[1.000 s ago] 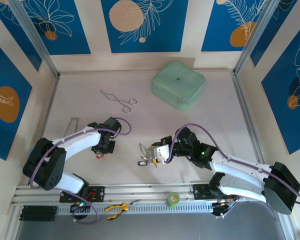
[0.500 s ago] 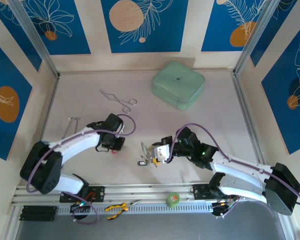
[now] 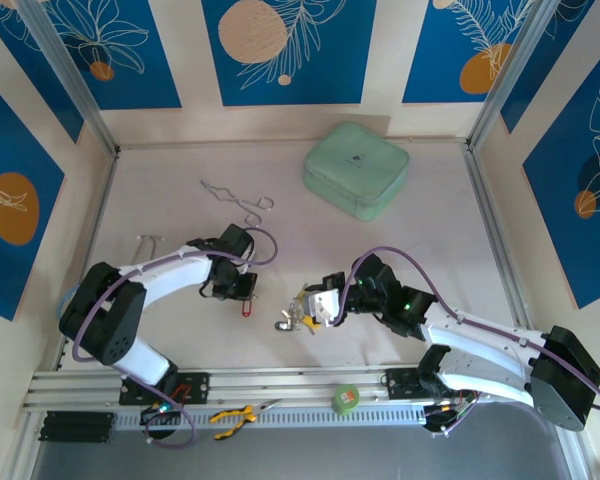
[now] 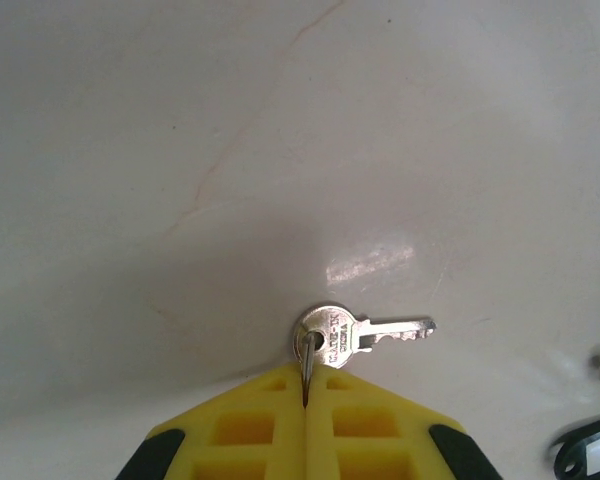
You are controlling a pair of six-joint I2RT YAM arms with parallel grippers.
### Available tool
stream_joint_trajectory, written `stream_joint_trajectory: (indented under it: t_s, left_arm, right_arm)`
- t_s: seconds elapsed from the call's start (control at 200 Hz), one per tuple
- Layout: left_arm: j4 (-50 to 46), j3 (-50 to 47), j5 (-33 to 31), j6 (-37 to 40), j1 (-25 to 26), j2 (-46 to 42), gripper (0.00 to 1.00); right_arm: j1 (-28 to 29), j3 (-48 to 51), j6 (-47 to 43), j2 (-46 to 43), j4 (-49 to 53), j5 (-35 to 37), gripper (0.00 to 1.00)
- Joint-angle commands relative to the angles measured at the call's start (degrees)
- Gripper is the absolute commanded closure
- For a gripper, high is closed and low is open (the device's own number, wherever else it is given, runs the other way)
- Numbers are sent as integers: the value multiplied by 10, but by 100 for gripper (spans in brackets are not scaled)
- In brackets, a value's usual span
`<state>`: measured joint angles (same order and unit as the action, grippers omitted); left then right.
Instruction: Put the keys on the keyring
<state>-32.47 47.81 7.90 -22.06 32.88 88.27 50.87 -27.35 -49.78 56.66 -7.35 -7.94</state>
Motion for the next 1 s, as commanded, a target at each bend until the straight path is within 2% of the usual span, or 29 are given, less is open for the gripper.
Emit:
stream_joint_trajectory:
  t_s: [0.0,0.13,0.44,0.555,0.75,0.87,0.995]
  left_arm:
    - [-10,10,-9,-15,4,9,88]
    - [-10,11,-9,-16,4,2,84]
    - [-2,10,3,-16,4,1,85]
    - [0,8,5,-16,4,3,87]
    - [-4,9,-7,-9,4,-6,98]
    - [4,6,-26,18,4,-47,100]
    - [69,-25,-45,71,4,-141,100]
  right_arm:
    - [0,-10,10,-12,6,-13,100]
    - [0,-10,10,-13,5,-14,100]
    - [1,-10,10,-14,6,-14,100]
    - [1,-10,10,-15,7,-14,100]
    - [1,-9,11,-16,8,-13,100]
    - [1,-8,13,-15,8,-13,100]
    - [-7,-9,27,-7,-2,-28,100]
